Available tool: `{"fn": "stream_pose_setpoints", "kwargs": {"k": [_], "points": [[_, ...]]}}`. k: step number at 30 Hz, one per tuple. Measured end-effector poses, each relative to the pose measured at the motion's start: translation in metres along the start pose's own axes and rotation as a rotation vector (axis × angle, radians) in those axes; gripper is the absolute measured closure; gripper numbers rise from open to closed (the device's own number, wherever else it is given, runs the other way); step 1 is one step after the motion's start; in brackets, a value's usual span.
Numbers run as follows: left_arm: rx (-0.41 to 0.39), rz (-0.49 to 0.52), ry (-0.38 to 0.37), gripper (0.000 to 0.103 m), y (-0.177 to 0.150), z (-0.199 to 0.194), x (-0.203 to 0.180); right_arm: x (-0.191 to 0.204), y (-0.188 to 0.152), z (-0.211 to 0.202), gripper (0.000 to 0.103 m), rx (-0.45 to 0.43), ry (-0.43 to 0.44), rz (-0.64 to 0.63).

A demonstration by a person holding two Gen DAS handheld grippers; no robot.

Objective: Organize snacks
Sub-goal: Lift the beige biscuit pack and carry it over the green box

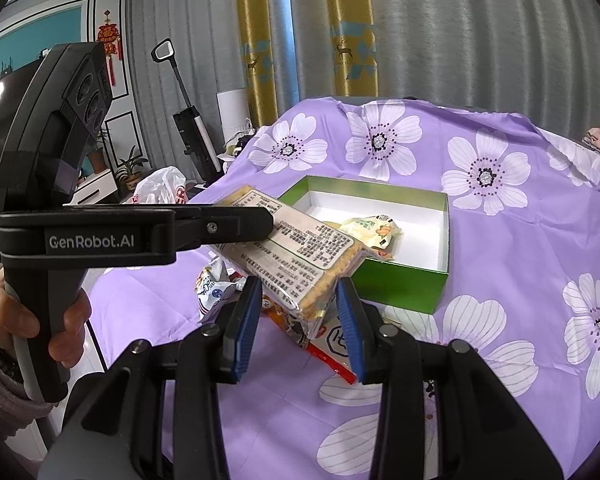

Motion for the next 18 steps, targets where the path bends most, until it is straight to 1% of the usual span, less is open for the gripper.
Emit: {"fn": "stream_pose_setpoints", "kwargs": {"k": [18], "points": [[0.008, -0.027, 0.02, 0.052, -0.001, 0.009, 0.012, 0.002, 0.002, 0.014, 0.064, 0.019, 0.025, -0.012]]}}
Point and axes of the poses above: each gripper's, at about its wrist camera, not at the fingertips, and z roughly the way its jaws point, x to its left, y to its top, the point moved 10 cm from there along z, roughly the way its jaws point, and after that the axes turned 2 degrees about -z, right-handed, at the moved point
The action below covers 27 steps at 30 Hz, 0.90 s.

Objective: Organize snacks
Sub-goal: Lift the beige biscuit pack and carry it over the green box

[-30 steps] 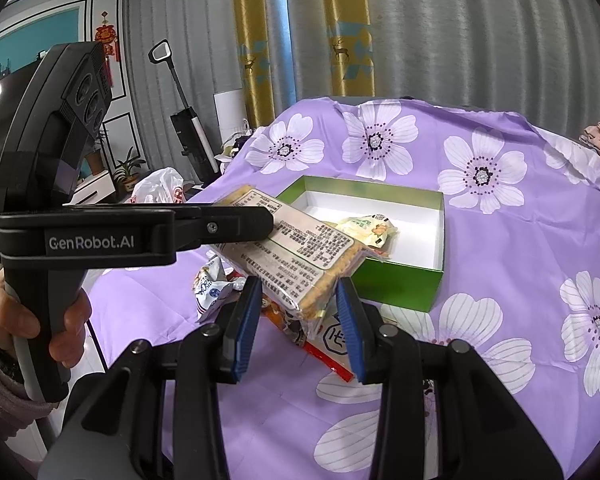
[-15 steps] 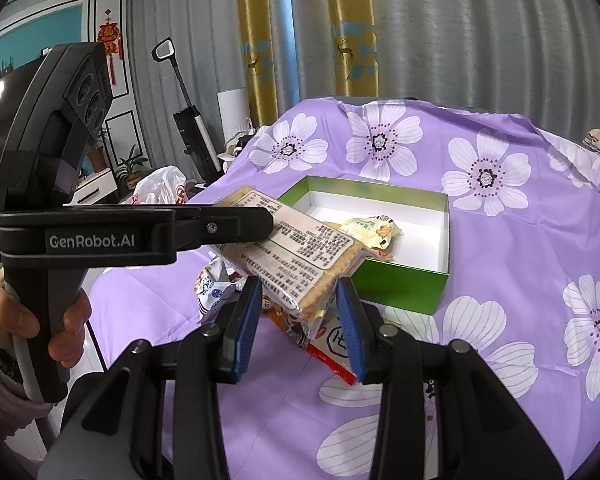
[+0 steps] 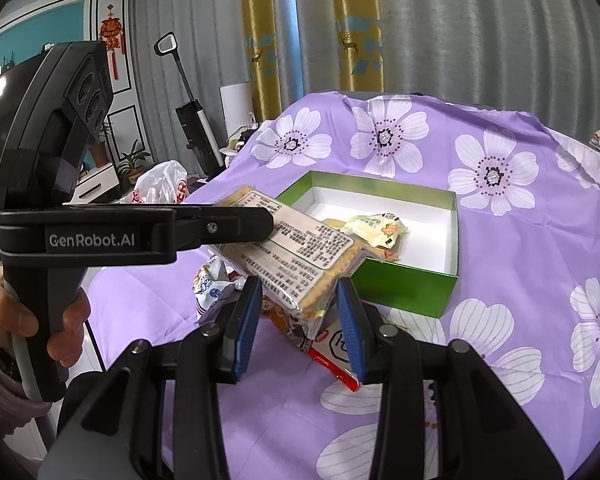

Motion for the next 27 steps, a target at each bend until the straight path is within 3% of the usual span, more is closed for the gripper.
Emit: {"fn": "stream_pose_setpoints", "kwargs": {"k": [27], "points": [[0.009, -0.027, 0.021, 0.052, 0.008, 0.02, 0.023, -0.004, 0.005, 0.026, 0.064, 0.02, 0.038, 0.003]]}}
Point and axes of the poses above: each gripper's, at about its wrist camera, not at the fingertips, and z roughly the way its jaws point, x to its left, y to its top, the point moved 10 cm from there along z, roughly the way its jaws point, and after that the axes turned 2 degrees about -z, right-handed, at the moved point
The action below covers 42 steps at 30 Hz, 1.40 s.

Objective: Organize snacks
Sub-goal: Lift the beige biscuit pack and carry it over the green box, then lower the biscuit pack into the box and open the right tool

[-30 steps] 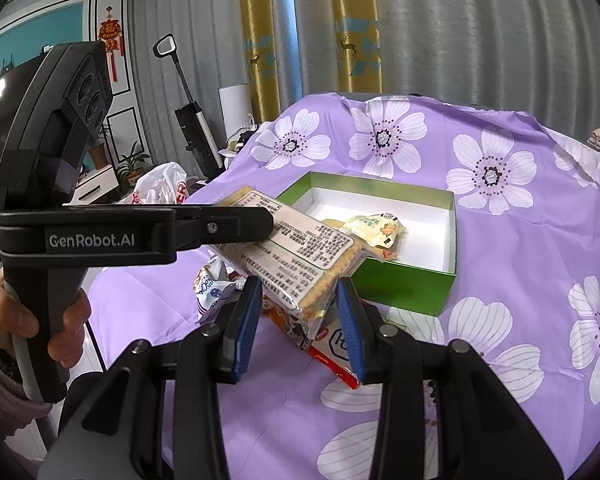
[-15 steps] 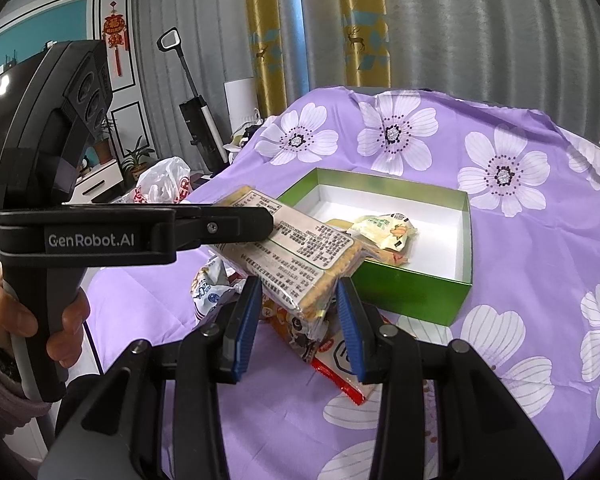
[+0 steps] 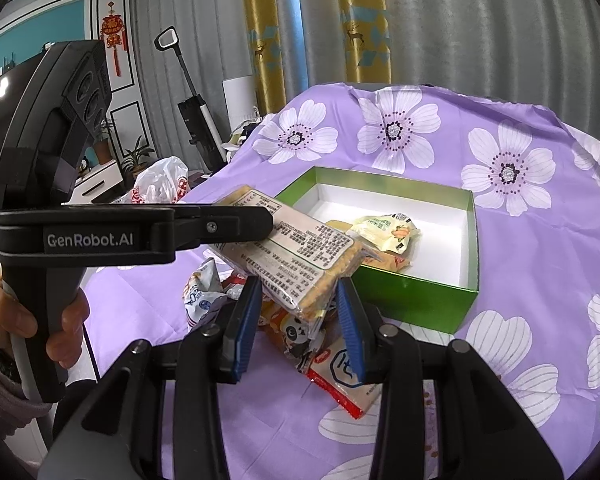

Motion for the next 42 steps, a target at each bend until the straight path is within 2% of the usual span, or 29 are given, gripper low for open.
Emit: {"fn": "stream_pose_setpoints", "kwargs": {"k": [15, 30, 42], "points": [[0.024, 0.013, 0.003, 0.052, 0.008, 0.025, 0.001, -0.02, 0.002, 0.017, 0.064, 0.005, -0.009, 0.031], [0.064, 0.004, 0.004, 0.052, 0.028, 0.071, 0.011, -0.054, 0.009, 0.055, 0.064, 0.02, -0.018, 0.077], [0.145, -0.09, -0.01, 0.052, 0.041, 0.122, 0.04, -0.084, 0.017, 0.105, 0.063, 0.064, -0.028, 0.101]]}}
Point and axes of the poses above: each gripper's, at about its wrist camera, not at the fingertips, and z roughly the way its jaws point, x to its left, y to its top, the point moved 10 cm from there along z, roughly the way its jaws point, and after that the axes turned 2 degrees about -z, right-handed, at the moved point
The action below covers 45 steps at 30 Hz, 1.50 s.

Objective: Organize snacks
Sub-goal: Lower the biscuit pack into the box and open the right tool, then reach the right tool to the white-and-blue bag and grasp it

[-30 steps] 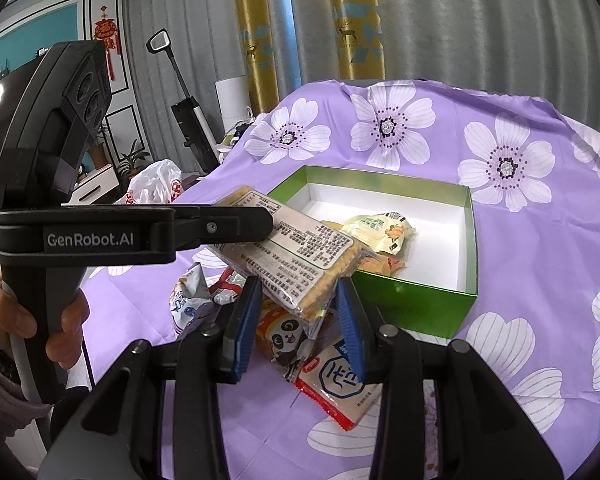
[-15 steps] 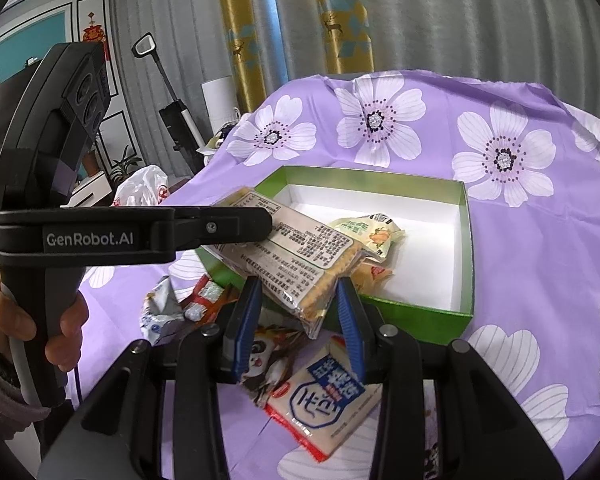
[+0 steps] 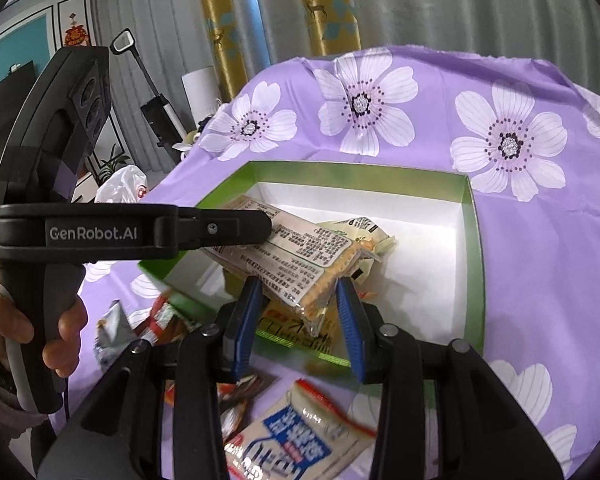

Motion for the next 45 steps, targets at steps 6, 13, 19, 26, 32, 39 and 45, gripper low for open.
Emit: {"fn": "stream_pose_setpoints", "kwargs": {"k": [6, 13, 19, 26, 32, 39, 45], "points": [[0.035, -0.035, 0.018, 0.052, -0.003, 0.016, 0.011, -0.005, -0.003, 0.023, 0.059, 0.052, -0.005, 0.011], [0.024, -0.062, 0.055, 0.034, -0.002, 0.011, 0.023, -0.01, 0.0, 0.018, 0.051, 0.031, -0.018, 0.034], [-0.031, -0.074, 0.07, 0.03, 0.002, -0.021, 0.028, -0.015, -0.003, -0.016, 0.047, -0.01, -0.031, 0.058], [-0.05, -0.085, 0.063, 0.027, -0.021, -0.061, 0.024, -0.009, -0.028, -0.054, 0.04, -0.004, -0.045, 0.07], [-0.047, -0.113, 0.038, 0.027, -0.057, -0.093, 0.02, 0.001, -0.06, -0.077, 0.036, 0.037, -0.065, 0.058], [-0.037, -0.168, 0.042, 0.027, -0.095, -0.118, 0.027, 0.024, -0.09, -0.1, 0.036, 0.065, -0.049, 0.031], [-0.002, -0.151, 0.03, 0.027, -0.125, -0.128, 0.017, 0.039, -0.099, -0.112, 0.036, 0.067, -0.036, 0.019]]}}
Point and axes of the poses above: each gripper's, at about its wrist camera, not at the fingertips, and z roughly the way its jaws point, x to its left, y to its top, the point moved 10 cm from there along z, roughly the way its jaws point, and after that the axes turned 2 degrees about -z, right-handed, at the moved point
